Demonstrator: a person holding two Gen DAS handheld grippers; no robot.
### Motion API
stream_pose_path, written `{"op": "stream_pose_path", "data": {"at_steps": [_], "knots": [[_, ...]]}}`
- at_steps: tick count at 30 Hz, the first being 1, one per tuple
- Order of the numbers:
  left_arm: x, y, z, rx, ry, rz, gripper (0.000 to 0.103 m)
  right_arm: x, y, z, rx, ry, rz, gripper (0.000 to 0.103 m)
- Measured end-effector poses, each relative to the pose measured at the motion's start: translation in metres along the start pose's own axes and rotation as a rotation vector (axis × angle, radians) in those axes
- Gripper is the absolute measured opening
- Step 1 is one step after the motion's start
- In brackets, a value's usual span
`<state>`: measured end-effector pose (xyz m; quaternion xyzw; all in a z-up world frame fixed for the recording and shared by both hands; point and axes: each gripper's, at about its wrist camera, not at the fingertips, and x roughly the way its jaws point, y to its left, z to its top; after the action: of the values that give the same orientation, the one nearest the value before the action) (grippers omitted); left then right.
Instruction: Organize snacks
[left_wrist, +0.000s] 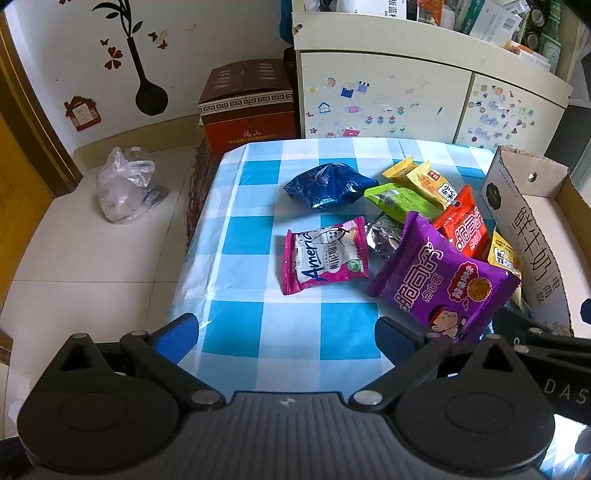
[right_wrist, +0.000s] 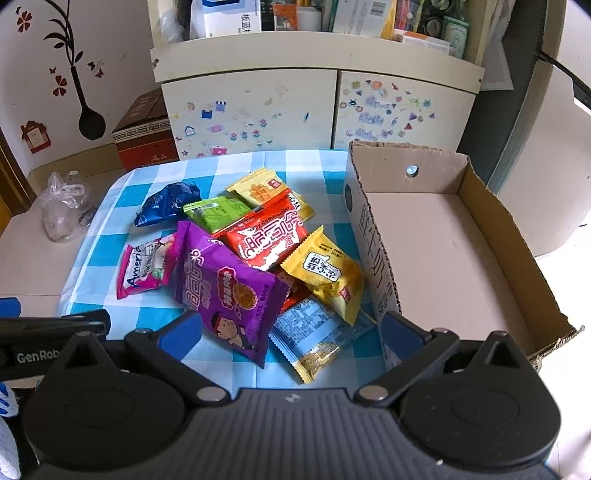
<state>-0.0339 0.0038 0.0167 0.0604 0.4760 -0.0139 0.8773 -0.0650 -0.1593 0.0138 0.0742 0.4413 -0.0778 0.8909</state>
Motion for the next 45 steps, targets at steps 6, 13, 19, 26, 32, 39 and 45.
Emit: {"op": "stream_pose_path", "data": {"at_steps": [6,13,19,26,32,39,45], "knots": [[-0.0003,0.0001,-0.0002,0.001,-0.002,0.008,0.103,0.0008,0.0002,-0.0004,0.005,0.005,0.009,0.102],[-0.0006,0.0002,-0.0001,0.0,-0.003,0.01,0.103,0.001,0.0013,0.0001,0.004,0.006,0.007,0.102],[0.0,0.0007,-0.0005,-0.001,0.0,0.012,0.103,0.0013,0.0011,0.0,0.005,0.009,0.009,0.102],[-0.0001,0.0004,-0.0005,0.001,-0.003,0.014,0.103,0.0019,0.0019,0.0008,0.006,0.013,0.01,0.102],[-0.0014,0.001,0.0008,0.004,-0.008,0.023,0.103,0.0022,0.0019,0.001,0.005,0.012,0.01,0.102],[-0.0029,-0.0013,0.0017,0.019,-0.022,0.04,0.103,0.0026,0.0016,0.0015,0.003,0.012,0.008,0.102],[-0.0009,-0.0006,0.001,0.001,-0.008,0.035,0.102,0.0034,0.0016,0.0026,0.001,0.013,0.004,0.102]]}}
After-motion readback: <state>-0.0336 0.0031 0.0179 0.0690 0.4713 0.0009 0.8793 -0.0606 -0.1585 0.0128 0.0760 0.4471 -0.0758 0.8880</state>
